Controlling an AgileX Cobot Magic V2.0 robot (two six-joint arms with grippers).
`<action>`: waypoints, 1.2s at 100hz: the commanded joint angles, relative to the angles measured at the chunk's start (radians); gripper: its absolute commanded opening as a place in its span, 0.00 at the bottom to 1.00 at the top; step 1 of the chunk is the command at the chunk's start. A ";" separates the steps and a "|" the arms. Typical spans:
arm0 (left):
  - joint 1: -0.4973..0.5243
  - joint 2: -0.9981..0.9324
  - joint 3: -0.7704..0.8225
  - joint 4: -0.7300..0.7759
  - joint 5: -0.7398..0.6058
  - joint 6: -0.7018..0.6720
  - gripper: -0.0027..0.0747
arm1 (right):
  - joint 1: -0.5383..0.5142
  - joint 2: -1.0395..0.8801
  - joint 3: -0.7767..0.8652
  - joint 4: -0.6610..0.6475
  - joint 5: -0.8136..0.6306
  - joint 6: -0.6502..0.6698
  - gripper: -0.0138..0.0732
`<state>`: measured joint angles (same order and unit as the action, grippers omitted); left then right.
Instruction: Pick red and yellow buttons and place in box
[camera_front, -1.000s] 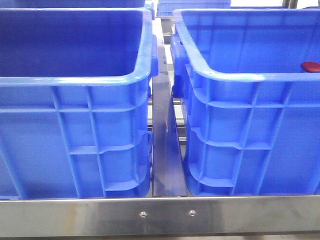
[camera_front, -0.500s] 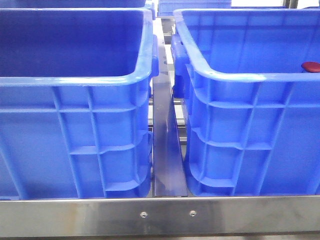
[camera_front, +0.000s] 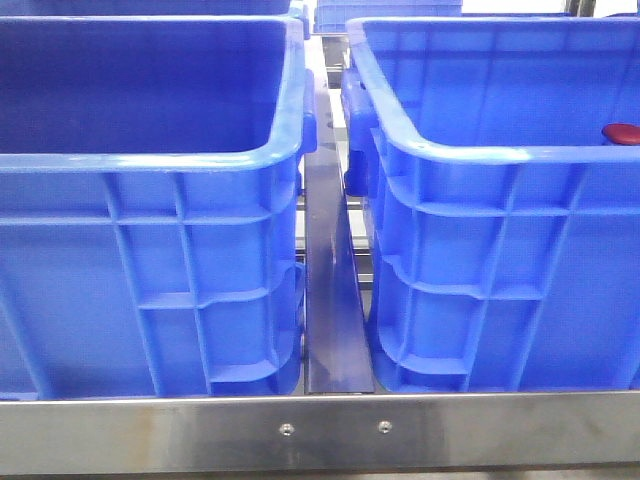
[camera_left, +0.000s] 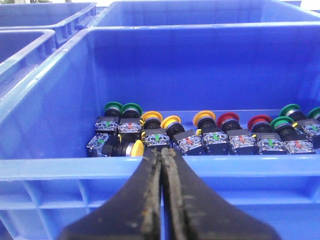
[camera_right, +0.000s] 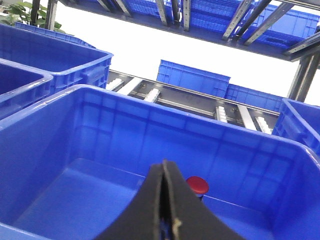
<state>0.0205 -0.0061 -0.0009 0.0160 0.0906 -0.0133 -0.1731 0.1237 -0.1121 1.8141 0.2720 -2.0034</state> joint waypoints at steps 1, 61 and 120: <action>0.004 -0.029 0.021 -0.008 -0.107 -0.009 0.01 | -0.002 0.011 -0.027 0.084 0.029 0.002 0.08; 0.004 -0.029 0.019 -0.008 -0.107 -0.009 0.01 | -0.002 0.011 -0.027 0.084 0.028 0.002 0.08; 0.004 -0.029 0.019 -0.008 -0.107 -0.009 0.01 | 0.149 0.011 -0.027 0.028 -0.098 0.009 0.08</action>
<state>0.0205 -0.0061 -0.0009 0.0160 0.0673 -0.0133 -0.0334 0.1237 -0.1121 1.8141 0.2169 -2.0034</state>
